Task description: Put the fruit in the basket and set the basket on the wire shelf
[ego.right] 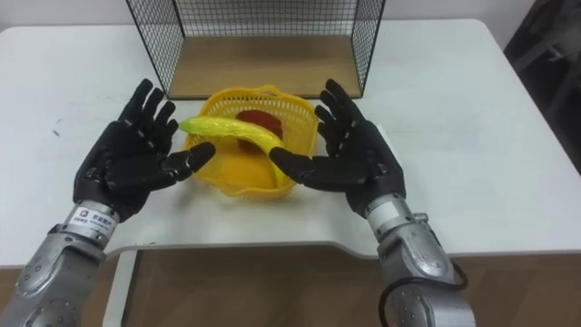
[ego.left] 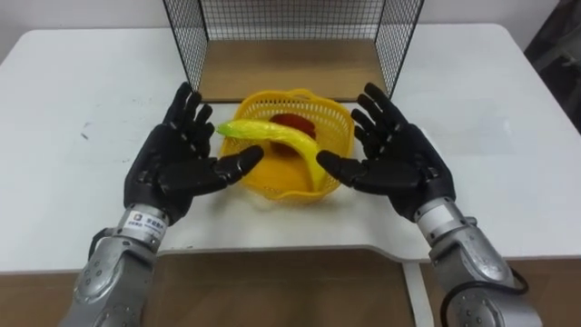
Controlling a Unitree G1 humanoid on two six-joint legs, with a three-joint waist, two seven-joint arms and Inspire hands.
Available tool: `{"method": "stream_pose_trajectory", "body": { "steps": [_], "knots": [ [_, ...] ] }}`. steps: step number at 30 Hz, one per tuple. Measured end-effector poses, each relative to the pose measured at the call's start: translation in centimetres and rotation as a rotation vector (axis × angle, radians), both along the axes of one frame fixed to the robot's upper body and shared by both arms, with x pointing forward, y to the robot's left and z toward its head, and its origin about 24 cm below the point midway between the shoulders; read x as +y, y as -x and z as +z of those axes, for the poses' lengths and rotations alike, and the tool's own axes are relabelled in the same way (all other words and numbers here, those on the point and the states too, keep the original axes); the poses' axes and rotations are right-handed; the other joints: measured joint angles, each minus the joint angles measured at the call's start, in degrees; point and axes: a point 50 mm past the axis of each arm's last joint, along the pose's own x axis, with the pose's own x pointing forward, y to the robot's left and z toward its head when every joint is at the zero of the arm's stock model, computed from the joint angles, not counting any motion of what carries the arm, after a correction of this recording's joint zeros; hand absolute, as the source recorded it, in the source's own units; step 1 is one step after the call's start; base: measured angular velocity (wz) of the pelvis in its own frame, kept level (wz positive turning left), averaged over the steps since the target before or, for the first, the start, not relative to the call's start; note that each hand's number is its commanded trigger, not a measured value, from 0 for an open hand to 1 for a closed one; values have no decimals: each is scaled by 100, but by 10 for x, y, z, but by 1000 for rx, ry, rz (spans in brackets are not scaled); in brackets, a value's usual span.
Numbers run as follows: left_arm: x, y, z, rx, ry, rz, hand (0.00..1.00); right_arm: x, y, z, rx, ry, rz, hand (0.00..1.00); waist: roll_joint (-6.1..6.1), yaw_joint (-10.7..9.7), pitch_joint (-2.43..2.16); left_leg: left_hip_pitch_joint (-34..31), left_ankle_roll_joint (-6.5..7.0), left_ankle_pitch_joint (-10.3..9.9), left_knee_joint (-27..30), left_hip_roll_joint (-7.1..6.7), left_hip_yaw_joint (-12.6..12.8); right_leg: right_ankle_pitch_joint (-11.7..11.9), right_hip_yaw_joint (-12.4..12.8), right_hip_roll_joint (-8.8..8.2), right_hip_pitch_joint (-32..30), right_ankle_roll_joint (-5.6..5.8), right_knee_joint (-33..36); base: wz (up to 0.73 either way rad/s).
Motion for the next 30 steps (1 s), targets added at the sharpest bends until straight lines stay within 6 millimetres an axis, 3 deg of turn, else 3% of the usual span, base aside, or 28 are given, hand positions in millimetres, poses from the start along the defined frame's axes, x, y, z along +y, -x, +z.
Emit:
{"method": "stream_pose_trajectory", "body": {
  "steps": [20, 30],
  "knots": [
    [-8, -7, 2, -10, -33, -30, 0, 2, 0, -1, 9, -1, -3, 0, 8, 10, -9, 0, -1, 0, -8, 21, 59, 9, 30, 15, -29, -11, 2, 0],
    [-8, -7, -2, 11, -33, -19, 0, 3, 0, -6, 34, -3, -17, 0, 110, 9, -17, 23, -1, 1, -6, 24, 102, 11, 50, 16, -19, -12, 2, 0]
  ]
}}
